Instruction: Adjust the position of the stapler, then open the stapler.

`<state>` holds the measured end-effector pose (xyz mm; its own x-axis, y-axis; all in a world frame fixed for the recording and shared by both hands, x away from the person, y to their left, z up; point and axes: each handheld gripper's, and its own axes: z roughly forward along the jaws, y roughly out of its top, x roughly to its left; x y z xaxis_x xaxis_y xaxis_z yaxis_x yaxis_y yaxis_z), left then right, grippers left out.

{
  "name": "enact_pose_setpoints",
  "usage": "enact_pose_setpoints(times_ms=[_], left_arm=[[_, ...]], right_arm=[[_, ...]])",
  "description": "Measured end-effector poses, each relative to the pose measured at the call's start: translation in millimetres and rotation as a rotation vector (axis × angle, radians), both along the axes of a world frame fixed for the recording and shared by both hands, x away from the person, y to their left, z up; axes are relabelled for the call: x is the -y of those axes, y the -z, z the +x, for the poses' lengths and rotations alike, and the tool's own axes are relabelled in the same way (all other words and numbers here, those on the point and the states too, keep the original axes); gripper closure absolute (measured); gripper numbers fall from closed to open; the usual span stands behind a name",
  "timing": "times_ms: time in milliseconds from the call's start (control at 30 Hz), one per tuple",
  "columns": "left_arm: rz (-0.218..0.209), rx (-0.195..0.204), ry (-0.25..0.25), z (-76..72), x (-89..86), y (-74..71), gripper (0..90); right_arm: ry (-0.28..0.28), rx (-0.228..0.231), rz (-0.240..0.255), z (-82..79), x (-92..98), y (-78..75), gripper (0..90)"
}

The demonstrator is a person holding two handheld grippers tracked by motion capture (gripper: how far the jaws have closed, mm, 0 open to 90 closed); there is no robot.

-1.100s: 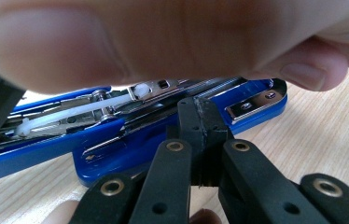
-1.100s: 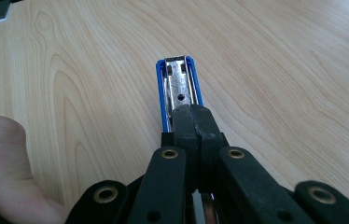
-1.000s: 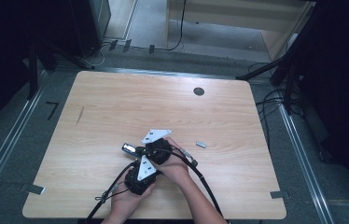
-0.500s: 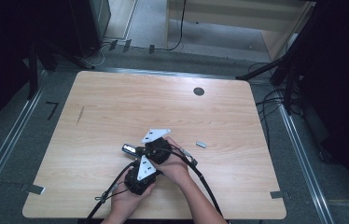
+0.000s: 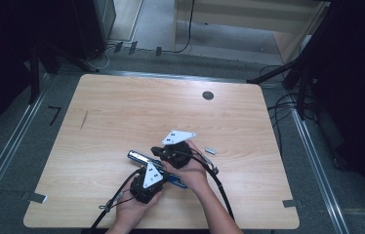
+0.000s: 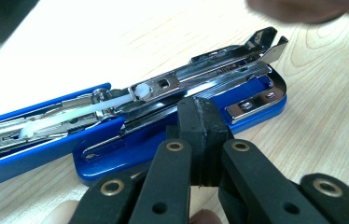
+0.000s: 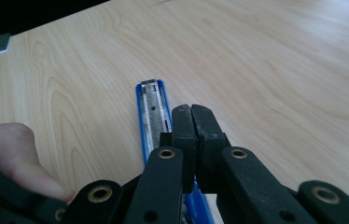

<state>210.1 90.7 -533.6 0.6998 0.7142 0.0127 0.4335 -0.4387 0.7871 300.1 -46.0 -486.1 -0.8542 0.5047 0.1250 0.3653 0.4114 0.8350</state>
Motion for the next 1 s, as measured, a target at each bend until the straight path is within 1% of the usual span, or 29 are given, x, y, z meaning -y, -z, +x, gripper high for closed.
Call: enact_pose_setpoints(times_ms=[33,233,300,333,367,400,433,533,600,733,833,1000], left_arm=[[0.0,-0.001,0.001,0.1,-0.2,-0.1,90.0],[-0.001,-0.003,0.003,0.3,-0.4,-0.1,90.0],[-0.001,-0.002,0.002,0.3,-0.5,-0.1,90.0],[-0.001,-0.002,0.002,0.3,-0.5,-0.1,90.0],[-0.004,-0.004,0.003,0.3,-0.5,-0.1,90.0],[-0.004,-0.004,0.003,0.3,-0.5,-0.1,90.0],[-0.003,-0.003,0.002,0.3,-0.7,0.0,90.0],[-0.001,-0.003,0.002,0.2,-1.0,-0.1,90.0],[-0.001,-0.003,0.002,0.1,-1.0,-0.1,90.0],[-0.002,-0.002,0.001,0.0,-0.8,-0.1,90.0],[0.0,-0.002,0.001,-0.3,-0.6,-0.1,90.0],[0.003,0.002,-0.001,-0.5,-0.4,-0.1,90.0]], right_arm=[[0.024,0.01,0.006,-1.6,10.8,-3.2,87.8],[0.089,0.028,0.004,-6.5,40.7,-7.2,85.1],[0.115,0.034,0.01,-8.4,51.8,-7.3,83.4],[0.115,0.034,0.01,-8.4,51.8,-7.3,83.4],[0.15,0.032,0.014,-11.0,64.4,-6.5,82.5],[0.15,0.032,0.014,-11.0,64.4,-6.5,82.5],[0.177,0.032,0.01,-13.6,75.3,-5.1,81.2],[0.207,0.029,0.011,-16.6,90.4,-3.1,79.9],[0.237,0.032,0.007,-18.9,101.1,-1.8,79.0],[0.292,0.024,0.022,-24.6,123.7,0.8,78.1],[0.339,0.014,0.031,-30.5,141.5,4.7,76.9],[0.405,-0.008,0.037,-37.4,164.5,13.6,75.0]])
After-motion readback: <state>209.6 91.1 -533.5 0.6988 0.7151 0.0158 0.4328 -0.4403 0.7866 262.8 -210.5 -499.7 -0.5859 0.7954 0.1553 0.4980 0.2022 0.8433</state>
